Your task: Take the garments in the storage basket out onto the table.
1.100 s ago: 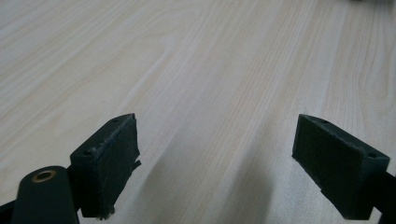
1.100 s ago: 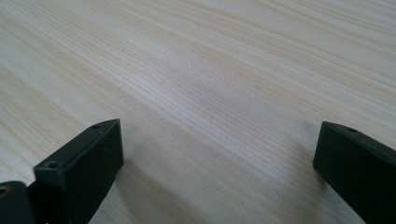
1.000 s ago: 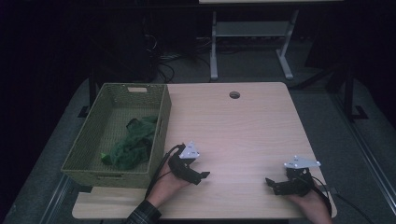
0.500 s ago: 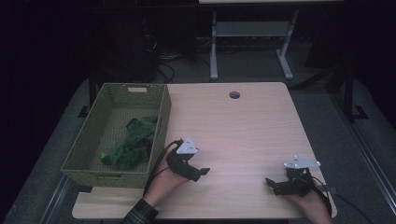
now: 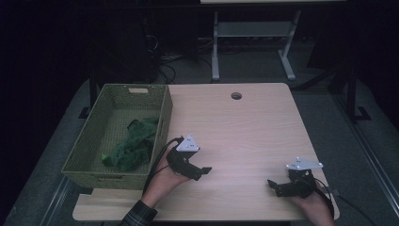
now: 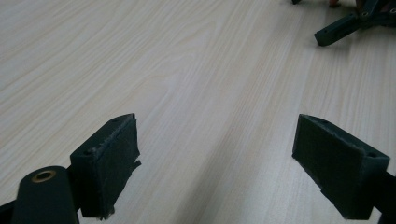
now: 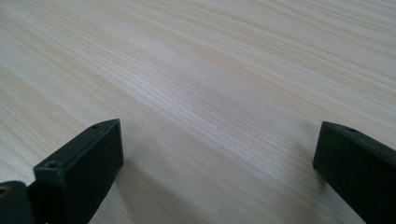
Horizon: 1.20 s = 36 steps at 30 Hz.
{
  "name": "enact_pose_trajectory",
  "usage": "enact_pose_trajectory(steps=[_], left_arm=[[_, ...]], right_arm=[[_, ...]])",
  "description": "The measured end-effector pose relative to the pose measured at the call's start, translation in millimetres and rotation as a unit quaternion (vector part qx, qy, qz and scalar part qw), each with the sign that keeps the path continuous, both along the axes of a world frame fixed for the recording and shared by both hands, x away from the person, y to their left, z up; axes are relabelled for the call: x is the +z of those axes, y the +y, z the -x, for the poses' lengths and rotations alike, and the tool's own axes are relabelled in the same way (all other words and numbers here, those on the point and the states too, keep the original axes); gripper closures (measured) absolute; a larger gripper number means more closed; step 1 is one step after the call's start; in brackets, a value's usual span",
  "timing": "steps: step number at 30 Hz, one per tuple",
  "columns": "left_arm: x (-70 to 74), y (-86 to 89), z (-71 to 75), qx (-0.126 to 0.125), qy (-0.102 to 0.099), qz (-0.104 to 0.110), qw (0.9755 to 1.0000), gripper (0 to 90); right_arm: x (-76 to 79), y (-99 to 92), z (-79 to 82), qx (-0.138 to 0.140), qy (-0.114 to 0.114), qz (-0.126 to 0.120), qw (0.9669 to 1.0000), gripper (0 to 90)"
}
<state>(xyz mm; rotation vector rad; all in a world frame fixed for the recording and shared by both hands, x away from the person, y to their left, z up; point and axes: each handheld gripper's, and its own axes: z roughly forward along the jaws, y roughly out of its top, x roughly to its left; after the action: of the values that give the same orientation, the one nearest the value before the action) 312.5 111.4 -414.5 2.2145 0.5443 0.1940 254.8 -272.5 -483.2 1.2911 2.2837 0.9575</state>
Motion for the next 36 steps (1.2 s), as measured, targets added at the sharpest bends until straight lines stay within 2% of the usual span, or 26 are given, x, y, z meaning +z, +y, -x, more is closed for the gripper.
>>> enact_pose_trajectory(steps=[7,21,36], left_arm=[[12.7,0.1,-2.1,0.002,0.000,0.000,1.0000,13.7],[46.8,5.7,-8.4,0.007,-0.017,0.008,0.9998,13.5],[67.0,21.4,-21.3,0.022,-0.021,0.013,0.9995,13.8]], right_arm=[[0.0,0.0,0.0,0.000,0.000,0.000,1.0000,1.3],[0.0,0.4,0.5,-0.006,0.002,0.000,1.0000,0.7],[0.0,0.3,0.4,-0.005,0.002,0.000,1.0000,0.7]])
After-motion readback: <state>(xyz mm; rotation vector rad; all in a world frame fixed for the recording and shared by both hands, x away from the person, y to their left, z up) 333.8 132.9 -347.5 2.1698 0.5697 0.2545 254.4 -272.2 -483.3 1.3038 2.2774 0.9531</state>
